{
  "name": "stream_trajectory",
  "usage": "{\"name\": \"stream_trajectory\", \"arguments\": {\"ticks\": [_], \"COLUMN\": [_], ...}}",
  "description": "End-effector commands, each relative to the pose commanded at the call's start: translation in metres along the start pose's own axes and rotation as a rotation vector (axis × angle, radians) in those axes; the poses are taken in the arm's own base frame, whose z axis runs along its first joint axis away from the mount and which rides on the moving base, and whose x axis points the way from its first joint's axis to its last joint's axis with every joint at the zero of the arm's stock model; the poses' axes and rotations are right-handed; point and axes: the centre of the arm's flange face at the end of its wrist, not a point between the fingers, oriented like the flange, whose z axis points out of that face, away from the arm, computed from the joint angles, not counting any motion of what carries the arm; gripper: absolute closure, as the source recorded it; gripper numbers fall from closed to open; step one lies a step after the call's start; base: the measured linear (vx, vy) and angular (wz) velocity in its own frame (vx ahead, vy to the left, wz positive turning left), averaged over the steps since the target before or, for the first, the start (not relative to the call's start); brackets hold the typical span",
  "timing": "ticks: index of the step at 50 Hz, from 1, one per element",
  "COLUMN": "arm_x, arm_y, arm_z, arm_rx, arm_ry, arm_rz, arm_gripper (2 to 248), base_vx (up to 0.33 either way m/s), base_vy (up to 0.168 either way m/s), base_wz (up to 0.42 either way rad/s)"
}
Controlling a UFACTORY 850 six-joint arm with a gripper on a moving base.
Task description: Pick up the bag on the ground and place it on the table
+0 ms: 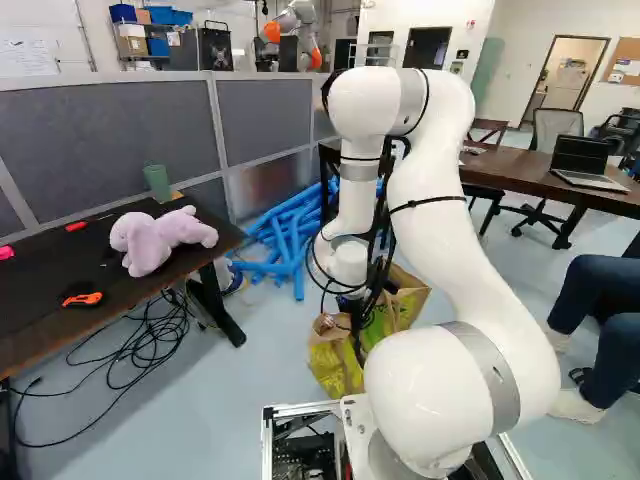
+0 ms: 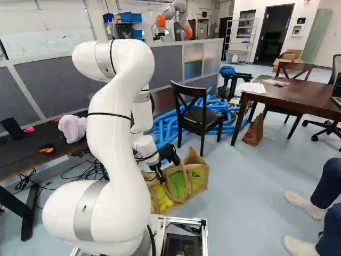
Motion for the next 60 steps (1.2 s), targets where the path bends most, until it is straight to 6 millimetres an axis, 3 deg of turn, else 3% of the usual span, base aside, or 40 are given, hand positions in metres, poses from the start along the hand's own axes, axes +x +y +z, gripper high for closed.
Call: {"name": "stream_trajectory", "arguments": {"ticks": [60], "arm_x": [-0.009], "arm_y": [0.034], "arm_z": [-0.087], "arm_rx": [0.077], "arm_ry": [-0.024], "arm_rz": [0.053], "arm_gripper": [215], "base_vx": [0.0], "base_vy": [0.0], "base_wz": [0.0]}}
